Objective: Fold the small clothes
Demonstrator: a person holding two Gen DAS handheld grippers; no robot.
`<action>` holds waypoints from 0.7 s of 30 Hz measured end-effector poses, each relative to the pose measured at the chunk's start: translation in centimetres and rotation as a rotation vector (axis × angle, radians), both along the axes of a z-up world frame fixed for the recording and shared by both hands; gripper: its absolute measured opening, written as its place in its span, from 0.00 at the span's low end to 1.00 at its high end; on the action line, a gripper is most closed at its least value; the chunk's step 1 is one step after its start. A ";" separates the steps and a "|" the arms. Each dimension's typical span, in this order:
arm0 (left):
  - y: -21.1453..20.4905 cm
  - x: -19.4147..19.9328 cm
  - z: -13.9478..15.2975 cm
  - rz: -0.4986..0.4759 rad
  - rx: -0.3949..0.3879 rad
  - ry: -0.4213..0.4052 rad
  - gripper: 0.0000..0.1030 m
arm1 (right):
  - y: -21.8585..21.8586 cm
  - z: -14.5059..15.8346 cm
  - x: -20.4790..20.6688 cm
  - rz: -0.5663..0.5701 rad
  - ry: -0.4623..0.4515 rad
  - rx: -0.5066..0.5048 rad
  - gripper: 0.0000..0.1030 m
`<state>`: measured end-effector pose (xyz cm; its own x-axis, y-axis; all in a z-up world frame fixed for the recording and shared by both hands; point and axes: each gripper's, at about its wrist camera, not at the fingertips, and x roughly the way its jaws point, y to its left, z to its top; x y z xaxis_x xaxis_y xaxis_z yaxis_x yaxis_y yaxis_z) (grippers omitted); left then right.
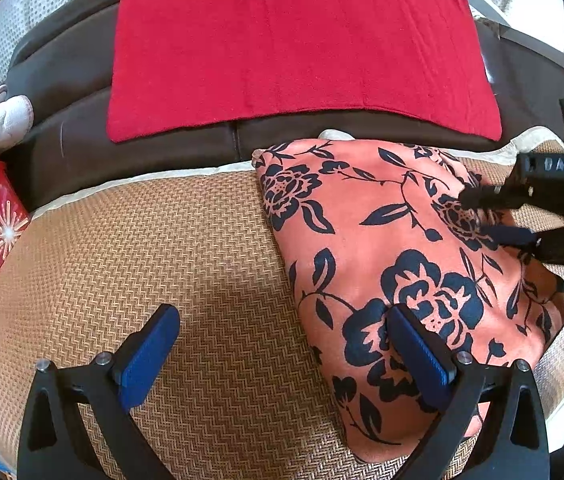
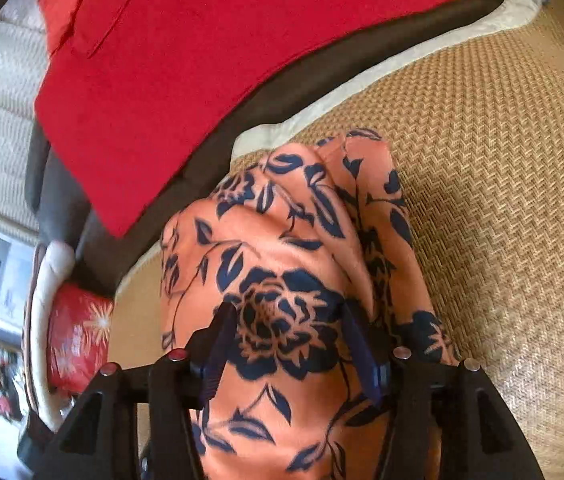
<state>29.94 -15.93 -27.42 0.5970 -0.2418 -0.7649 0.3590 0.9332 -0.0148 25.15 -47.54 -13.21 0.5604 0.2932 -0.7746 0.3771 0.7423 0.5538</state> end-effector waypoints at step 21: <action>1.2 1.2 -0.8 0.020 -0.107 0.086 1.00 | 2.9 0.7 4.7 0.078 -0.075 0.021 0.55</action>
<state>31.12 -14.76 -28.18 0.5360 -0.3132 -0.7839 0.3331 0.9317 -0.1445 29.87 -44.61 -12.51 0.5916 0.3542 -0.7243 0.2753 0.7556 0.5944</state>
